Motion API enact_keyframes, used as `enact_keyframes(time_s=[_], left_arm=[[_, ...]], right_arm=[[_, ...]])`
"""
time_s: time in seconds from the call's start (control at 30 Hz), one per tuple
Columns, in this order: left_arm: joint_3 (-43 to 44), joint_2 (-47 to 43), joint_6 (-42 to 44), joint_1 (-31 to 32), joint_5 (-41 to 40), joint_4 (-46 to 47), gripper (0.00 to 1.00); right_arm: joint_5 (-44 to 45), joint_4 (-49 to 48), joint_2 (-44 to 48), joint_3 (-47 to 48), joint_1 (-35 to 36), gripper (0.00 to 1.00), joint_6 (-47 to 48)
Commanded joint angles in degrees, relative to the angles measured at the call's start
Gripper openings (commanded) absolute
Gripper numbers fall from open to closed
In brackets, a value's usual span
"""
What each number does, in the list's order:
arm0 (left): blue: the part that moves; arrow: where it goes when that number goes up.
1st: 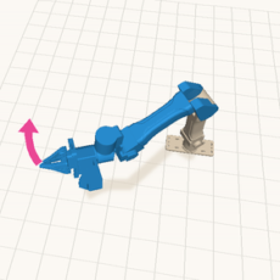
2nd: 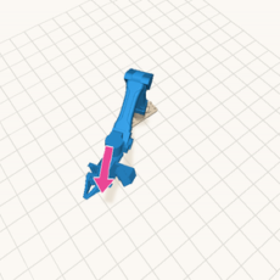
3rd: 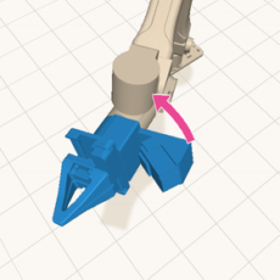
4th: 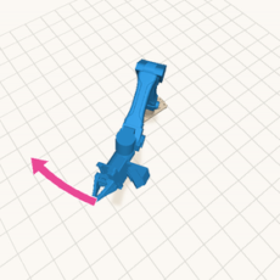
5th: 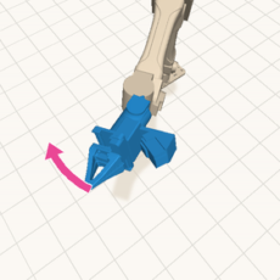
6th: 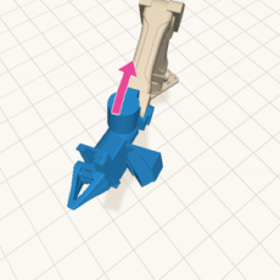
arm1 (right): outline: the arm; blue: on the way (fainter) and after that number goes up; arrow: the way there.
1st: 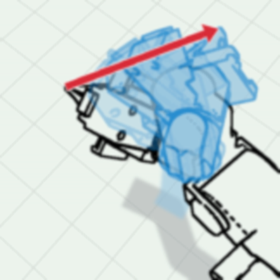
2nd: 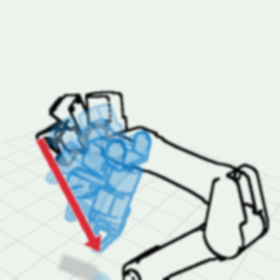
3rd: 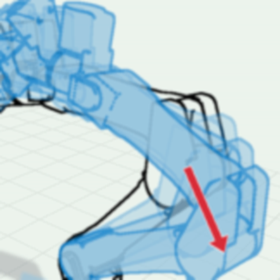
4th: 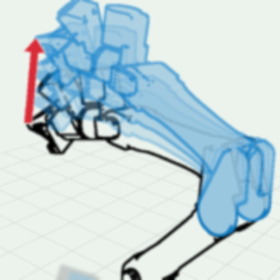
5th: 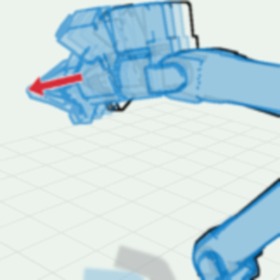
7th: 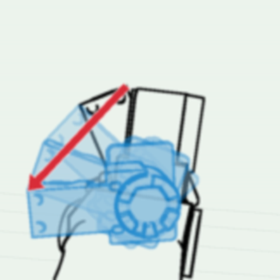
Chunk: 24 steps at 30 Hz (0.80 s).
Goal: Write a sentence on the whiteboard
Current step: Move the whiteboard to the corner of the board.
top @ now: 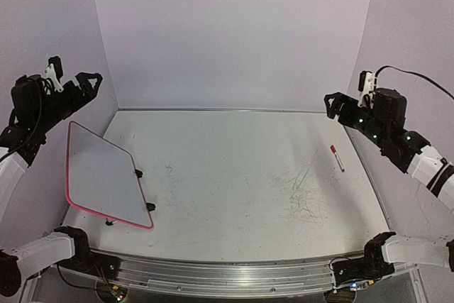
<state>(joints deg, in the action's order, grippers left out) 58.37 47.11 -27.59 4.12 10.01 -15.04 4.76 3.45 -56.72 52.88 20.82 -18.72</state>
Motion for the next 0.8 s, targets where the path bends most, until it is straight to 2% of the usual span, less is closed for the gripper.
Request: enact_keyframes(time_s=[0.0,0.17,0.3,0.5,0.63,0.77], left_arm=[[0.8,-1.6,-0.5,-0.2,2.9,0.3,1.0],[0.8,-2.5,0.4,-0.2,5.1,-1.3,1.0],[2.7,-1.6,1.2,-0.2,6.0,-6.5,0.99],[7.4,2.4,5.2,-0.2,-2.7,-22.1,0.95],[8.7,3.2,7.4,-0.2,-8.1,-28.5,0.92],[9.5,2.2,7.8,-0.2,-8.9,-30.2,0.91]], right_arm=[[-4.9,-5.4,-8.1,2.9,6.1,0.98,0.6],[-14.3,-13.6,-21.7,5.2,15.5,0.98,3.8],[-22.2,-15.6,-36.8,13.4,23.4,0.98,6.6],[-34.2,-19.4,-53.0,25.0,31.2,0.97,7.1],[-41.6,-19.3,-62.2,32.8,33.8,0.9,13.4],[-40.0,-13.9,-68.0,39.8,35.3,0.89,25.4]])
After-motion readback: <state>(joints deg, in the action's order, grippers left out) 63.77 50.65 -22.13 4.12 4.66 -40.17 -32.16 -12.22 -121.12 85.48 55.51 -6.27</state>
